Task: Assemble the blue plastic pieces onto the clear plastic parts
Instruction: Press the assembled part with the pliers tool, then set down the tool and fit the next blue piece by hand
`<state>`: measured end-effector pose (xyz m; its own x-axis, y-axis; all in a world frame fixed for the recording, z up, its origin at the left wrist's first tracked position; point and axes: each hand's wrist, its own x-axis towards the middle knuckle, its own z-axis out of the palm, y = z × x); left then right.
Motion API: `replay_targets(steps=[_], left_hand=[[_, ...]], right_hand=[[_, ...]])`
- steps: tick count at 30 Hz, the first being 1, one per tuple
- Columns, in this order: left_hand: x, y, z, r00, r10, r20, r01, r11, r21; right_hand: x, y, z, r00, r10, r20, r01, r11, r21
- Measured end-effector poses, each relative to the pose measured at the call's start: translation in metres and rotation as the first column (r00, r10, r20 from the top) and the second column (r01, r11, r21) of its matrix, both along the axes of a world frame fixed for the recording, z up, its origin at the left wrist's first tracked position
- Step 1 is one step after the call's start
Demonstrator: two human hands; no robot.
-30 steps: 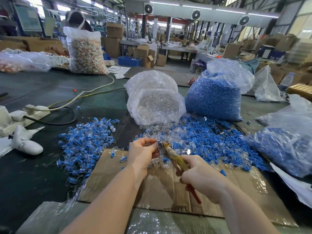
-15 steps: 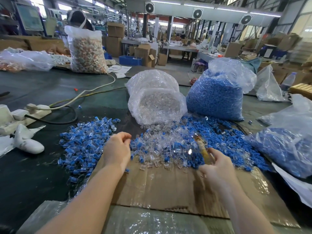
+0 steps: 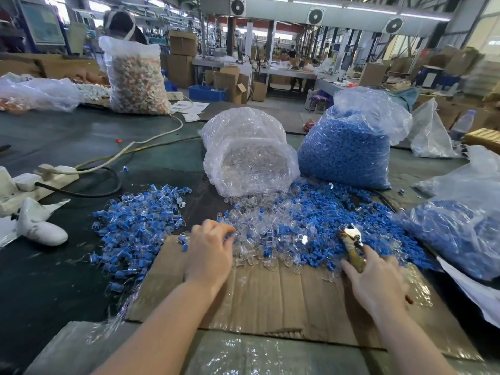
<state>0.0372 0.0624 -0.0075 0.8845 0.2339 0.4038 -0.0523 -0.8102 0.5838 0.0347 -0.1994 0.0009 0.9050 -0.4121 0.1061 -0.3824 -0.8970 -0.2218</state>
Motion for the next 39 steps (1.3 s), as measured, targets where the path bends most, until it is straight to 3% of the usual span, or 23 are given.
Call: replay_targets(steps=[5,10,15,32,39], left_hand=[[-0.007,-0.043,-0.012,0.981,-0.194,-0.002,0.194,0.98,-0.033],[-0.011,-0.057,-0.022,0.972,-0.234,-0.002,0.234,0.972,-0.015],[-0.011,-0.055,-0.025,0.965,-0.262,-0.027,0.263,0.963,0.064],[-0.015,-0.054,-0.026,0.948,-0.319,0.003,0.319,0.947,0.022],[-0.02,-0.055,-0.022,0.94,-0.341,0.025,0.341,0.94,0.001]], right_hand=[[-0.002,0.005,0.006,1.0,0.008,-0.028,-0.01,0.999,-0.049],[-0.008,0.021,0.004,0.926,0.251,0.282,-0.218,0.966,-0.142],[-0.003,0.037,-0.004,0.952,0.261,0.157,-0.23,0.954,-0.193],[0.002,0.047,-0.012,0.964,0.2,0.177,-0.178,0.975,-0.129],[-0.001,0.053,-0.012,0.95,0.17,0.264,-0.156,0.985,-0.072]])
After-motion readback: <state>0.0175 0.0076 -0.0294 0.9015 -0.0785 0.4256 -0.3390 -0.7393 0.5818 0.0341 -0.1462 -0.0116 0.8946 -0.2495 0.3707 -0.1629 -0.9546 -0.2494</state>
